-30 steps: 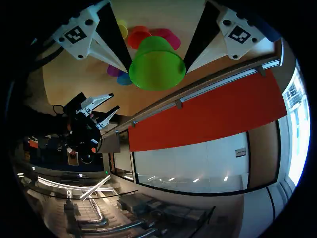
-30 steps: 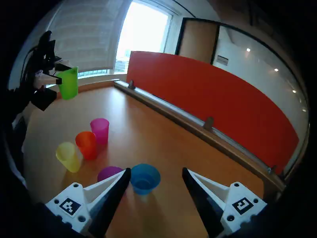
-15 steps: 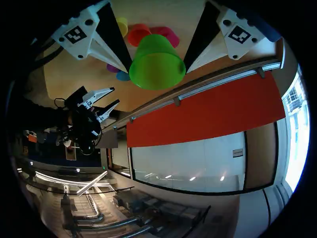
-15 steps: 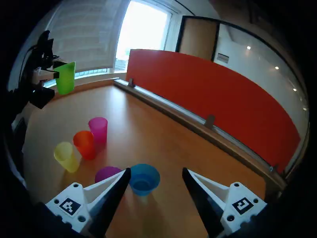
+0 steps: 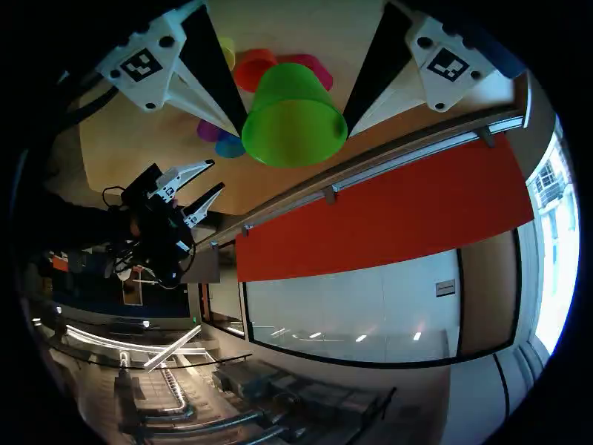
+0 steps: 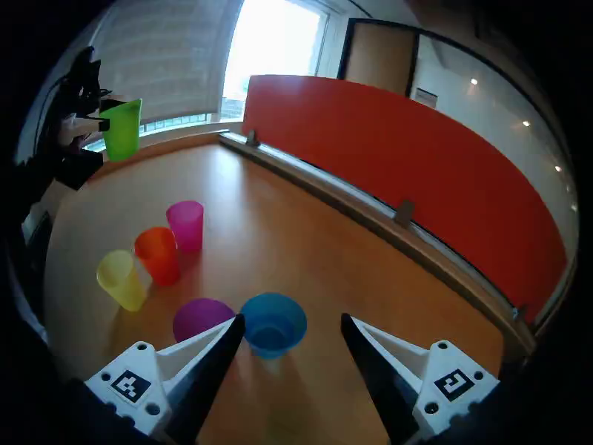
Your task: Pour water
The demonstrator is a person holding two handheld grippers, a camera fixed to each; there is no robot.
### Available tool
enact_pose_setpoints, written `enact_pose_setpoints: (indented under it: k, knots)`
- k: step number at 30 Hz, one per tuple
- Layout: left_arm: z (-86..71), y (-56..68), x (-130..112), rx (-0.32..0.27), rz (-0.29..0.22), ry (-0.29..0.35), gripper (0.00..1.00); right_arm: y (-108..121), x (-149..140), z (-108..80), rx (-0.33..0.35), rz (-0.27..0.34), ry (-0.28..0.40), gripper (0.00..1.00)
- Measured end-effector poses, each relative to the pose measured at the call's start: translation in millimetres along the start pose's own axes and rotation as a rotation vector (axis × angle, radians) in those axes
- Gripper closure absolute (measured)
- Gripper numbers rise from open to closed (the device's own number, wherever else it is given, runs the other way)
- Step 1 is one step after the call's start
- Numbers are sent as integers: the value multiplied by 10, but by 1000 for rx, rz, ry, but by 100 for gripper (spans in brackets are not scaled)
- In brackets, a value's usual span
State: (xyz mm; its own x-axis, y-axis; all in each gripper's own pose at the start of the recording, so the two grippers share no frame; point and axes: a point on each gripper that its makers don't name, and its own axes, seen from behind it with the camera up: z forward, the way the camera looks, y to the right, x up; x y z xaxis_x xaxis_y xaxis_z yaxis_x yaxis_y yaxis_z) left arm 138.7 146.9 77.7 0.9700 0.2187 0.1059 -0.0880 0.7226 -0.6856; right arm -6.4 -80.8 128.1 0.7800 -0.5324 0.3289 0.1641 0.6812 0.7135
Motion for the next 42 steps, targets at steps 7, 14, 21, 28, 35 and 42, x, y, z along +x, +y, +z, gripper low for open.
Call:
enact_pose_setpoints:
  k: [7, 14, 21, 28, 35, 42]
  knots:
    - [20, 4, -49, -4, -1, -7, 11, -38, -123, 74, 18, -12, -45, 0]
    - [31, -2, -82, -4, -3, -13, 11, -72, -217, 118, 35, -8, -72, 0]
    - [37, -5, -123, -6, -8, -18, 11, -95, -349, 175, 45, -14, -109, 0]
    - [46, -7, -161, -9, -15, -23, 11, -126, -433, 217, 56, -8, -127, 0]
    - [62, -15, -184, -8, -16, -26, 11, -151, -438, 269, 61, -9, -130, 0]
    - [62, -41, -218, -5, -20, -32, 11, -173, -414, 315, 70, -7, -129, 0]
